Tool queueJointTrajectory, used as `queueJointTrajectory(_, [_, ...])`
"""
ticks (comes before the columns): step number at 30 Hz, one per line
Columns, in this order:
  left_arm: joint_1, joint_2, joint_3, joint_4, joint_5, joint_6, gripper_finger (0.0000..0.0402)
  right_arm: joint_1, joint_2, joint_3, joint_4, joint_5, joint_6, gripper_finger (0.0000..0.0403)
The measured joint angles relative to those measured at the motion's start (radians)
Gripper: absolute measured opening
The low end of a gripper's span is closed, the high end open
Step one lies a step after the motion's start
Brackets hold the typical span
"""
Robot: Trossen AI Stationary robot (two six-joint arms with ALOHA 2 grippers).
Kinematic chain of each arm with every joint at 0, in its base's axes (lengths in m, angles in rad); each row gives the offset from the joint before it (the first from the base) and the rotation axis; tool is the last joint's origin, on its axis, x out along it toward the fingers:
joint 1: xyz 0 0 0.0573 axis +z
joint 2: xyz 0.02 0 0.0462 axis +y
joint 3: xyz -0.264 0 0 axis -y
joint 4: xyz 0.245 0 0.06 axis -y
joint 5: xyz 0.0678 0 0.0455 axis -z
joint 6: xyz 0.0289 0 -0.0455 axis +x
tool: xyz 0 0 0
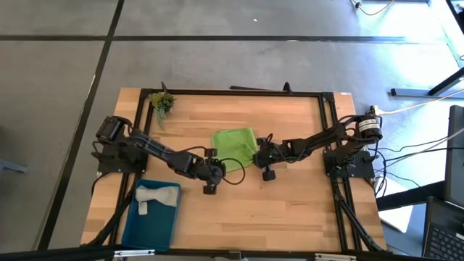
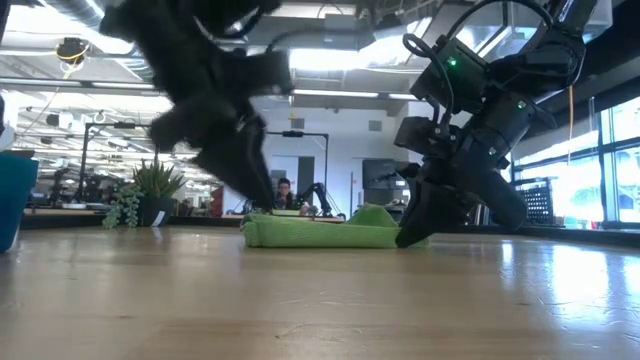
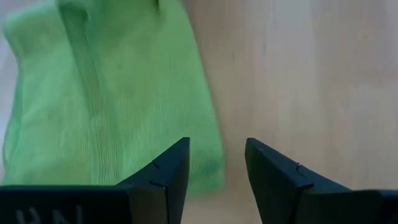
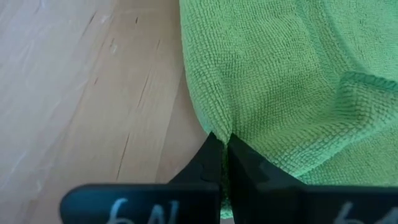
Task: Roll microfiber towels into tight, uniform cylinder then place into a basket
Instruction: Roll the green towel
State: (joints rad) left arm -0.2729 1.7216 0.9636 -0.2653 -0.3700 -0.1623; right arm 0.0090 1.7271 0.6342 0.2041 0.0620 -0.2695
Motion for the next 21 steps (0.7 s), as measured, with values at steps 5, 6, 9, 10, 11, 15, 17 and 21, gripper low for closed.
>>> queueJointTrajectory(5, [0.012,0.060,-0.032,0.010,-0.020,0.068,0.0145,0.000,0.000,0.000,0.016,-0.003,0.001,0.0008])
queueJointTrajectory(6, [0.016,0.076,-0.030,0.029,-0.020,0.069,0.0146,0.000,0.000,0.001,0.017,-0.001,0.003,0.0008])
queueJointTrajectory(9, [0.018,0.108,-0.025,0.038,-0.029,0.069,0.0147,-0.001,0.000,0.001,0.017,-0.003,0.005,0.0008])
queueJointTrajectory(10, [0.016,0.119,-0.024,0.038,-0.036,0.069,0.0146,0.000,0.000,0.001,0.017,0.000,0.006,0.0008])
queueJointTrajectory(11, [0.016,0.127,-0.023,0.039,-0.039,0.068,0.0145,-0.001,0.000,0.001,0.017,-0.002,0.006,0.0008])
queueJointTrajectory(15, [0.013,0.138,-0.023,0.035,-0.059,0.062,0.0136,0.000,0.000,0.001,0.017,-0.003,0.007,0.0008])
queueJointTrajectory(17, [0.013,0.139,-0.023,0.035,-0.065,0.061,0.0122,0.000,0.000,0.001,0.017,-0.002,0.007,0.0008])
queueJointTrajectory(21, [0.013,0.143,-0.024,0.031,-0.067,0.061,0.0062,0.000,0.000,0.001,0.016,-0.002,0.007,0.0008])
